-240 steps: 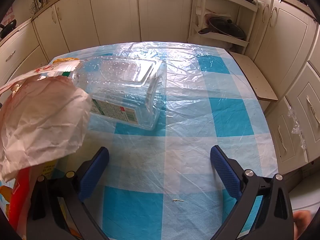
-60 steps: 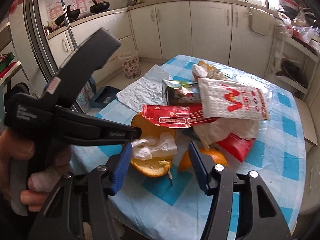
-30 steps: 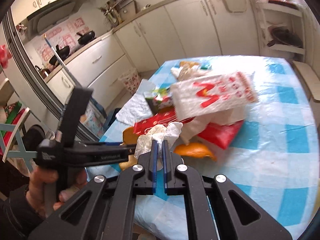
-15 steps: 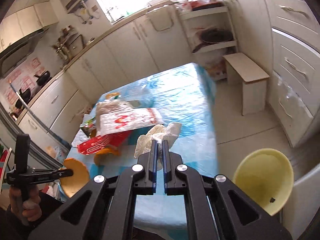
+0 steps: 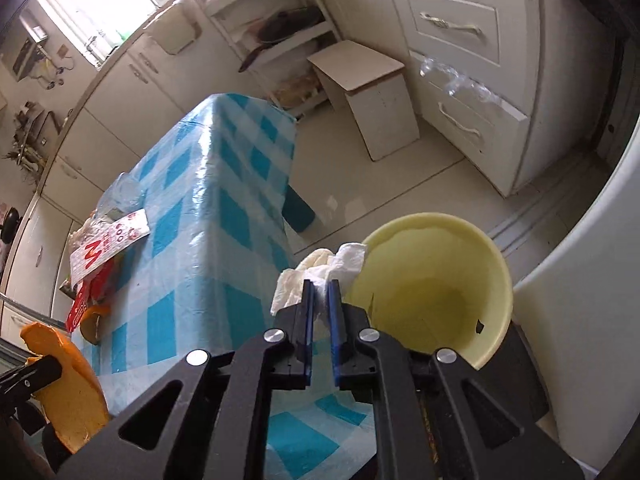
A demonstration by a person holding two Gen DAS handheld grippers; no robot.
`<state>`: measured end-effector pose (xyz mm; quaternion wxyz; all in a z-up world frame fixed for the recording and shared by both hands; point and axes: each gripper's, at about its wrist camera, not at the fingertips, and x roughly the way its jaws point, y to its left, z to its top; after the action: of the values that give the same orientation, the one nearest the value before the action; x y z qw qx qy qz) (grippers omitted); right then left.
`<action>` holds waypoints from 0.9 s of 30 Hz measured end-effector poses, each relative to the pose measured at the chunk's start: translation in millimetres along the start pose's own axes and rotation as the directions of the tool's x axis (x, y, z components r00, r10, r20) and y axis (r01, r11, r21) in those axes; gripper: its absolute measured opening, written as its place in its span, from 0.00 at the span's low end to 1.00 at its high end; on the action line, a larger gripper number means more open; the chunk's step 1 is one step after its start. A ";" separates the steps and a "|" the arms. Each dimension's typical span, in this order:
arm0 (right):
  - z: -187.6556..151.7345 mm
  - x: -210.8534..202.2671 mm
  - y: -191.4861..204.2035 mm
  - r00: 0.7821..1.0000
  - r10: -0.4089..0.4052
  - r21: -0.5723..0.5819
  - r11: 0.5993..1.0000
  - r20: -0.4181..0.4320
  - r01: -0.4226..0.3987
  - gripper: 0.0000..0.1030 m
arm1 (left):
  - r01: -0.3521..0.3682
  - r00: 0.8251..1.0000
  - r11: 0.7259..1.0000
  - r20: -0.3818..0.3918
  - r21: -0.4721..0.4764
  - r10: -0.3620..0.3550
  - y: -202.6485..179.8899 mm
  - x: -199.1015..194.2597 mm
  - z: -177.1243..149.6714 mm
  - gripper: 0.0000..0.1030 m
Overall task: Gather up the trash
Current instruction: 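Carry peel and tissue to the yellow bin and open both grippers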
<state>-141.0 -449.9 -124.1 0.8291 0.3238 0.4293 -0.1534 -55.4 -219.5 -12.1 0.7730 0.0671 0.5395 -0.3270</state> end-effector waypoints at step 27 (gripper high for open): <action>24.4 -136.3 5.6 0.855 0.110 0.026 0.989 0.507 -0.143 0.64 | -0.067 0.997 0.997 0.026 0.023 0.067 -87.8 105.5 55.8 0.61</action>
<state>-202.8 -465.3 -1.0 0.9100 0.3258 0.1708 -0.1913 -40.5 -358.9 -60.1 0.7895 0.0904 0.5230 -0.3081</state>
